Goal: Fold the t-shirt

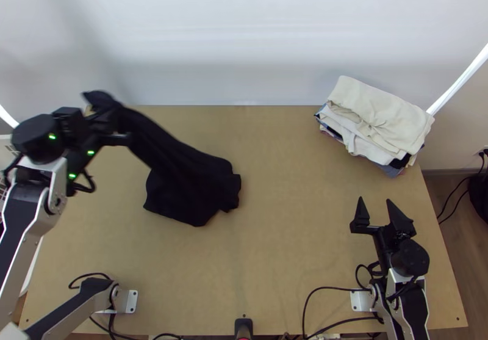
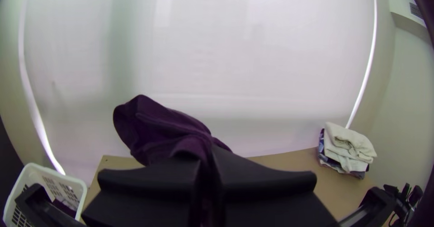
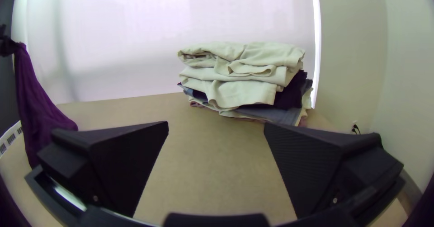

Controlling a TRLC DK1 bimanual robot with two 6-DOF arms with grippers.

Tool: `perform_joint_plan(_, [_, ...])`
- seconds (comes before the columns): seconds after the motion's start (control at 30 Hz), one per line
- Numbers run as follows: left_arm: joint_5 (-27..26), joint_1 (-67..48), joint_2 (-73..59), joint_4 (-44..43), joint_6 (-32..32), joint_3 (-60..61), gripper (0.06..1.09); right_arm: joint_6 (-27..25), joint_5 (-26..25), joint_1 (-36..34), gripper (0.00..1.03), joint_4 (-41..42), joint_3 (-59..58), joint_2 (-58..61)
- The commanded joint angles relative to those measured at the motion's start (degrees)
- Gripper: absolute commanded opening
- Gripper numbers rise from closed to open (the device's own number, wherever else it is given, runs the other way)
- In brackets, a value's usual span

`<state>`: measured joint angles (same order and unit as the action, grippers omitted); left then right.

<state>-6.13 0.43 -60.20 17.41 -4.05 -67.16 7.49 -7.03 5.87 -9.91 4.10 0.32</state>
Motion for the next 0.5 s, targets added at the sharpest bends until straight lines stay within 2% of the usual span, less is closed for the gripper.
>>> perform_joint_plan(0.0, [-6.53, 11.88, -1.41, -3.96, 0.71, 2.91, 0.09, -0.10, -0.27, -0.16, 0.99, 0.42, -0.67, -0.40])
perform_joint_plan(0.17, [-12.68, 24.89, -9.58, -5.54, 2.03, 2.82, 0.09, -0.10, -0.27, -0.16, 0.99, 0.33, -0.67, -0.40])
perform_joint_plan(0.47, [-15.67, 35.52, -24.70, -11.52, 4.58, 3.87, 0.09, -0.10, -0.27, -0.07, 0.99, 0.33, -0.67, -0.40])
